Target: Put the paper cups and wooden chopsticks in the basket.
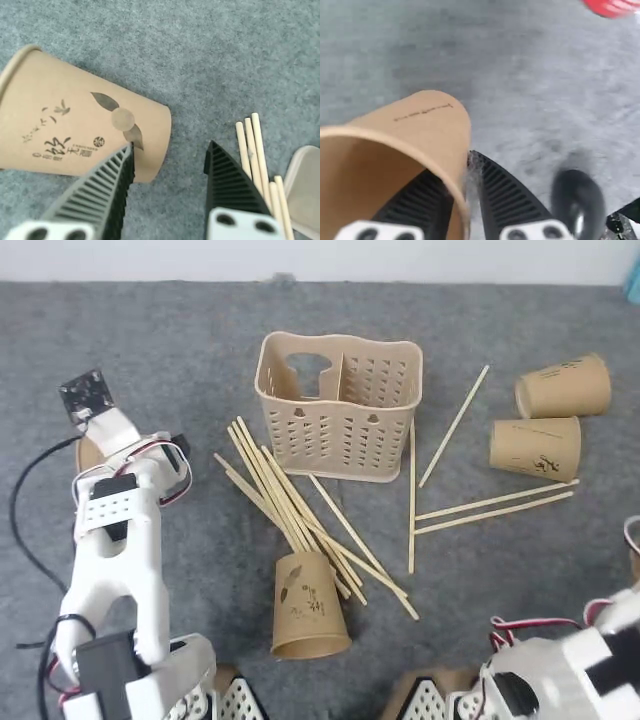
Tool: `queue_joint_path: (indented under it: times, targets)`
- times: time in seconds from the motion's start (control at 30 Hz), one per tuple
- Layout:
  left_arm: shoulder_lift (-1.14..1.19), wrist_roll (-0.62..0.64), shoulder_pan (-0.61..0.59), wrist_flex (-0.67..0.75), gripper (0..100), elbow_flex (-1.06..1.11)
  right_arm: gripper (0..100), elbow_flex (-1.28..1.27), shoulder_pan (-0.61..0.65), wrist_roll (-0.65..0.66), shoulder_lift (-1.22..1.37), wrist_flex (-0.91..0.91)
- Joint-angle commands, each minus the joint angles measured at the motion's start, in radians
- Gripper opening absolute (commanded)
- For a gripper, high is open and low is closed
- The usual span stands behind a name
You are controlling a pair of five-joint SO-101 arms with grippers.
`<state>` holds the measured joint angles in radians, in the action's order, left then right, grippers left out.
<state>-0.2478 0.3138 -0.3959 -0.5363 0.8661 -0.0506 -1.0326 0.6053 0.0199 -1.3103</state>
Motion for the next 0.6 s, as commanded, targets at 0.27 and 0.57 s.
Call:
queue_joint_path:
  times: [0.27, 0.57]
  targets:
    - [0.0, 0.002, 0.003, 0.018, 22, 0.004, 0.8, 0.537, 0.489, -0.442, -0.021, -0.426]
    - [0.0, -0.037, 0.008, 0.018, 22, 0.004, 0.8, 0.83, 0.961, -0.713, -0.021, -0.447]
